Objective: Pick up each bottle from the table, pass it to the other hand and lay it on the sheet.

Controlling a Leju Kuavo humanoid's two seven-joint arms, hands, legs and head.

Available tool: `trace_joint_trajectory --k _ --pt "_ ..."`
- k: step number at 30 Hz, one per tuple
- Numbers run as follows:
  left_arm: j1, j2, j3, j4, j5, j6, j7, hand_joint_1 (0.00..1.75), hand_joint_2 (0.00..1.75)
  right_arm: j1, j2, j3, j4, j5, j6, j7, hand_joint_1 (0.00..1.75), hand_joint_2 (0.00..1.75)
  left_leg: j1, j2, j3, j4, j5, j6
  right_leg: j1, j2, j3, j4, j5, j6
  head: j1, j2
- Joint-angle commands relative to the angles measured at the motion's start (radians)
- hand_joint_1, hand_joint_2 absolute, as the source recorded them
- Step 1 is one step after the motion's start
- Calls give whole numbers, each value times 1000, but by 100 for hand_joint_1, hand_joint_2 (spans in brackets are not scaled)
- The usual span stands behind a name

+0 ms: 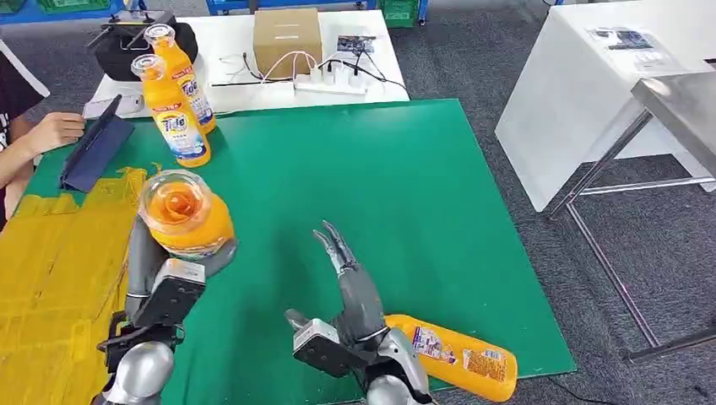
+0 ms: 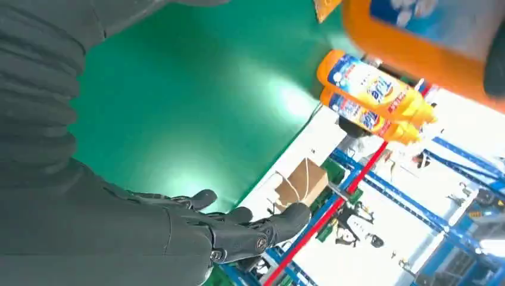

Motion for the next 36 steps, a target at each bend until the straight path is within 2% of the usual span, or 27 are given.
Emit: trace_joint_trajectory --k 1,2,4,5,10,11,12,14,17,19,21,23,24,26,28,30,36 --pt "-55 155 118 164 -500 40 211 175 175 55 -68 -45 -141 85 5 54 0 175 -1 1 4 -1 -1 0 -1 1 3 -1 -1 -1 0 0" --pt "-67 194 127 219 -613 10 256 175 175 65 -81 -49 -170 98 6 62 0 175 -1 2 7 -2 -2 0 -1 2 6 -1 -2 -2 0 0" --pt "-95 218 127 310 -733 -3 286 175 175 76 -91 -60 -205 107 14 71 0 175 -1 0 3 -2 0 0 -1 0 3 -1 -1 -1 0 0" --pt "-100 218 126 325 -737 5 287 175 175 77 -93 -61 -211 109 16 73 0 175 -1 0 8 -2 -1 0 -1 0 7 -1 -2 -3 0 0" --pt "-104 209 117 324 -742 10 290 175 175 77 -90 -61 -207 109 16 73 0 175 0 -1 3 -1 -1 0 0 -1 2 0 -1 -1 0 0" --pt "-107 231 91 333 -840 -43 350 175 175 74 -93 -57 -207 113 15 72 0 175 0 -1 5 0 -1 1 0 -1 5 0 -2 -2 0 0" --pt "-126 283 16 367 -840 -78 426 175 175 73 -101 -49 -217 122 20 72 0 175 1 -1 4 0 -1 1 0 -1 4 0 -2 -2 0 0" --pt "-188 327 -82 502 -840 -118 503 175 175 69 -118 -29 -232 176 46 102 0 175 0 -2 5 -1 -1 1 0 -2 5 0 -2 -2 0 0" --pt "-302 379 -300 702 -840 -159 671 175 175 55 -120 -1 -211 261 31 146 0 175 0 -3 5 -2 0 0 0 -3 5 -1 -2 -2 0 0" --pt "-312 362 -302 739 -840 -146 670 175 175 52 -119 2 -203 262 29 148 0 175 0 -6 5 -2 1 0 0 -6 6 -1 -2 -3 0 0" --pt "-318 330 -268 778 -840 -163 626 175 175 53 -117 -2 -201 257 21 153 0 175 0 -4 6 -1 0 0 0 -3 -4 0 -2 -3 0 0" --pt "-362 358 -390 819 -840 -205 718 175 175 52 -114 -9 -200 259 8 155 0 175 0 0 3 -2 0 0 0 0 -4 -1 -1 -3 0 0" --pt "-401 354 -469 862 -840 -230 786 175 175 52 -109 -10 -205 265 -2 155 0 175 0 -1 5 -3 -1 1 0 0 4 -2 -1 -3 0 0" --pt "-446 324 -496 937 -840 -224 802 175 175 49 -105 -4 -204 277 -7 157 0 175 0 -5 7 0 -1 1 0 -4 8 0 -2 -5 0 0" --pt "-464 304 -484 970 -840 -216 781 175 175 44 -103 2 -194 285 -5 161 0 175 0 -2 2 -1 1 0 -1 -3 2 0 1 -4 0 0" --pt "-472 300 -485 979 -840 -218 778 175 175 44 -103 6 -189 293 -6 164 0 175 0 -4 6 0 -1 0 0 -4 7 0 -1 -5 0 0" --pt "-491 286 -468 1017 -840 -177 758 175 175 38 -109 18 -178 318 -25 168 0 175 0 0 5 0 0 0 0 0 4 0 1 -5 0 0"
